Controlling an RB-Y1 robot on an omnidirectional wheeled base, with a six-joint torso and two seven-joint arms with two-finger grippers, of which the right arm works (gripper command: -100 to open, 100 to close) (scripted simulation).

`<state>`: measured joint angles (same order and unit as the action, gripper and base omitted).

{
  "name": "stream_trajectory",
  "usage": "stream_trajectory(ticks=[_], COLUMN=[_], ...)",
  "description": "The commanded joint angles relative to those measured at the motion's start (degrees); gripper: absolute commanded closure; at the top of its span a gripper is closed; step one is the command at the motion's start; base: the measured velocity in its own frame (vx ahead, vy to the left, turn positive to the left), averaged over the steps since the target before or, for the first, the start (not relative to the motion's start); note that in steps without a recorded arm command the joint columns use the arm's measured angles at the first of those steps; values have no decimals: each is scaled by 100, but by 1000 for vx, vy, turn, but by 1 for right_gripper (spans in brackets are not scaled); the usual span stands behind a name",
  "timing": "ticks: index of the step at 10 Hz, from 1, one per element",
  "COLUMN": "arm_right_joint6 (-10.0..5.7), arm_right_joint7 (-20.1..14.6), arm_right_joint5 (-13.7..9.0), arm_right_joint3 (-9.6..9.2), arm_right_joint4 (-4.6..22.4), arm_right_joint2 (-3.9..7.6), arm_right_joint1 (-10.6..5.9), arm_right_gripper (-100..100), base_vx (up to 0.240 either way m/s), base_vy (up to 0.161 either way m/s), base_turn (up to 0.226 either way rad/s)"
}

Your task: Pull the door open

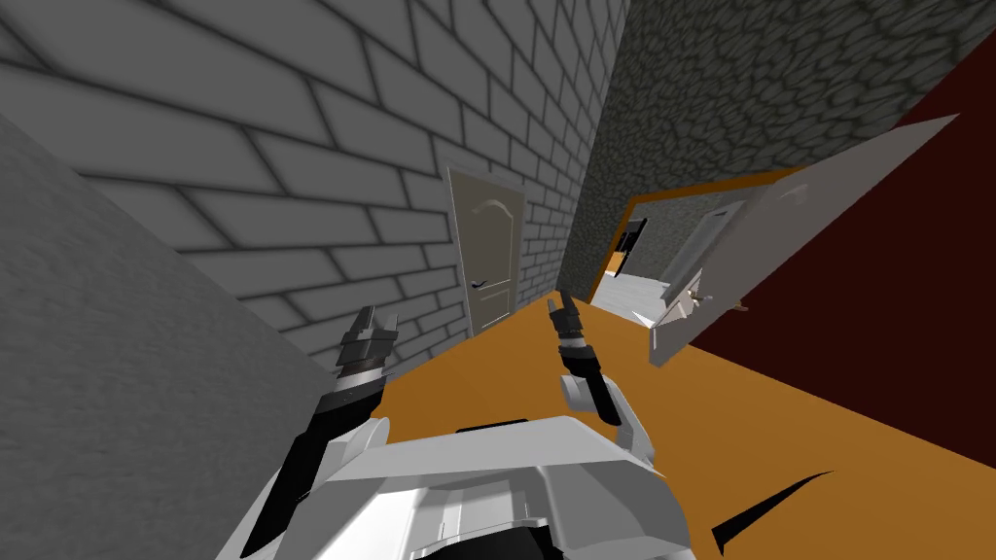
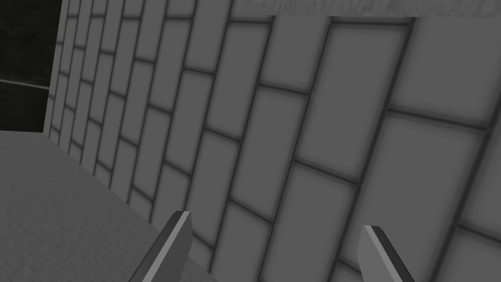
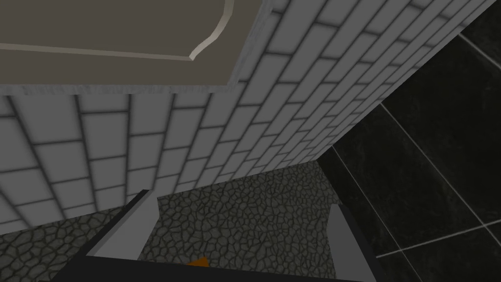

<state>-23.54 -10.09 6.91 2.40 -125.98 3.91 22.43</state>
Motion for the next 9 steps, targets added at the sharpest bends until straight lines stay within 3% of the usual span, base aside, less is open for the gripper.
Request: stream_trajectory(ticks=[1,9], arm_right_joint6=[-15,-285], arm_right_joint7=[-35,-175], arm_right_joint5=[22,182], arm_right_joint3=[23,74], arm_right_joint4=[214,1507], arm_right_joint2=[42,194], arm_right_joint1=[-110,-610], arm_right_gripper=[-100,-100], base_vx=[95,103], base_vy=[12,17], base_turn=[73,76])
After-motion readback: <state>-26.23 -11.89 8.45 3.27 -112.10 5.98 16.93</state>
